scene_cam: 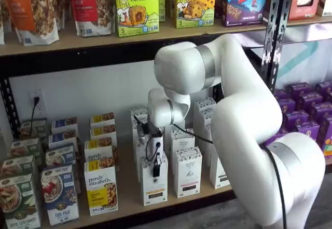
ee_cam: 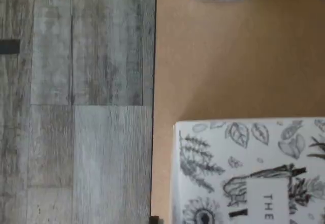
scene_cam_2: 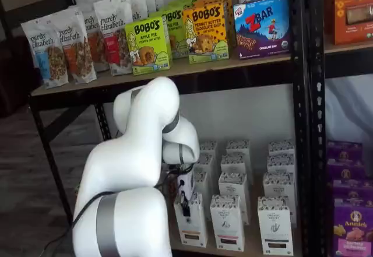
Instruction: Pick up the white box with a yellow strip in the middle, on the bottom shelf, the fourth box from the left
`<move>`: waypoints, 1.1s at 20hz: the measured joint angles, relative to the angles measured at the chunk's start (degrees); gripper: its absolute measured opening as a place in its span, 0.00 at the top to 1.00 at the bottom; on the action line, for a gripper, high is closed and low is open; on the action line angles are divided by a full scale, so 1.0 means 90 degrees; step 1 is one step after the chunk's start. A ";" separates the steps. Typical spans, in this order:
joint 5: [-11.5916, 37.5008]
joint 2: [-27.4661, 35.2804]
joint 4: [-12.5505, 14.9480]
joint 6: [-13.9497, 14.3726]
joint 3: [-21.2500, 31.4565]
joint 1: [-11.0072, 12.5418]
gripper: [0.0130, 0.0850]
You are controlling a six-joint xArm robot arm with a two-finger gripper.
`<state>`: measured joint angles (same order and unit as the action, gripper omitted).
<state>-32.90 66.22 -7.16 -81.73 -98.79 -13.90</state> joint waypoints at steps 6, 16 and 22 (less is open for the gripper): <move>-0.0052 0.0011 -0.0041 -0.0025 -0.0031 -0.0008 0.44; -0.0132 -0.0113 -0.0100 -0.0031 0.0153 -0.0058 0.50; 0.0291 -0.0468 -0.0044 0.0099 0.0764 -0.0162 0.50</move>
<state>-30.28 62.01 -7.56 -80.84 -91.91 -15.36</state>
